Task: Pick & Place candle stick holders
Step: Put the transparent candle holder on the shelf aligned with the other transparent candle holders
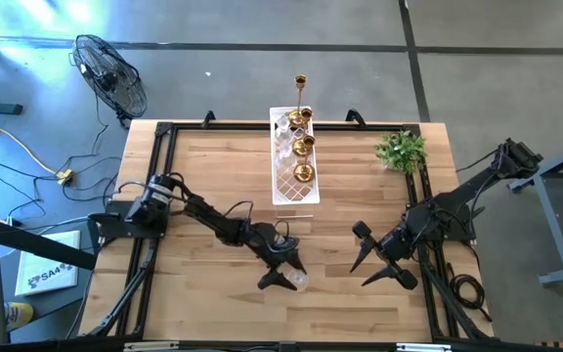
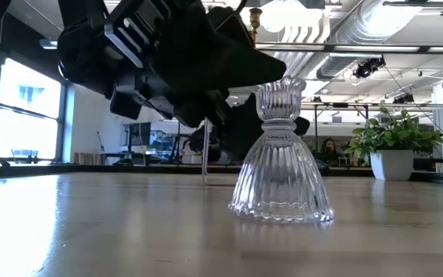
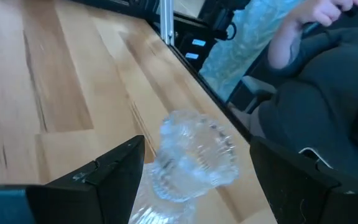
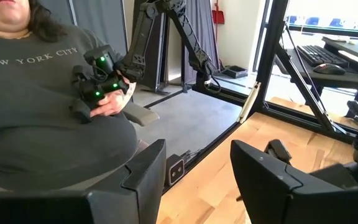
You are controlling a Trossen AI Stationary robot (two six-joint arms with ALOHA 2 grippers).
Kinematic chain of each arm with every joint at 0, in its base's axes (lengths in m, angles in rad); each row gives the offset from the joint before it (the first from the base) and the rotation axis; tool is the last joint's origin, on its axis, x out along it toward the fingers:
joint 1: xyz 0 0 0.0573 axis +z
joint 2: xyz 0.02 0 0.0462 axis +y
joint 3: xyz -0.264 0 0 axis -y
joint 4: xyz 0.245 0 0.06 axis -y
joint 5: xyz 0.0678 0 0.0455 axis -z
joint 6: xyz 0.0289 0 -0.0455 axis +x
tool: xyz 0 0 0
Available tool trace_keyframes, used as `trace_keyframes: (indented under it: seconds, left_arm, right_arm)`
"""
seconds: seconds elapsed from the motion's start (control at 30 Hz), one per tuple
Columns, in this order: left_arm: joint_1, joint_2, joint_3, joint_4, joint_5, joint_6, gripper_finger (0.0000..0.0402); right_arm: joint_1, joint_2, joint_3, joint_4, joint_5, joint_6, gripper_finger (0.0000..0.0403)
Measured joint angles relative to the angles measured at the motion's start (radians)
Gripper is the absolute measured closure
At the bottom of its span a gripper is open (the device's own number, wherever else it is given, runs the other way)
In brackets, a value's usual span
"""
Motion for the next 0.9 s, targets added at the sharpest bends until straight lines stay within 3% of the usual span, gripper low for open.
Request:
trace_keyframes:
  seconds: [0.33,0.9]
  left_arm:
    - [0.001,0.000,0.009,-0.029,0.009,0.023,0.0117]
    - [0.001,0.000,0.008,-0.034,0.039,0.047,0.0232]
  right_arm:
    - [0.000,0.016,0.000,-0.003,0.001,0.001,0.0227]
    - [0.000,0.047,0.000,0.009,0.003,-0.001,0.0227]
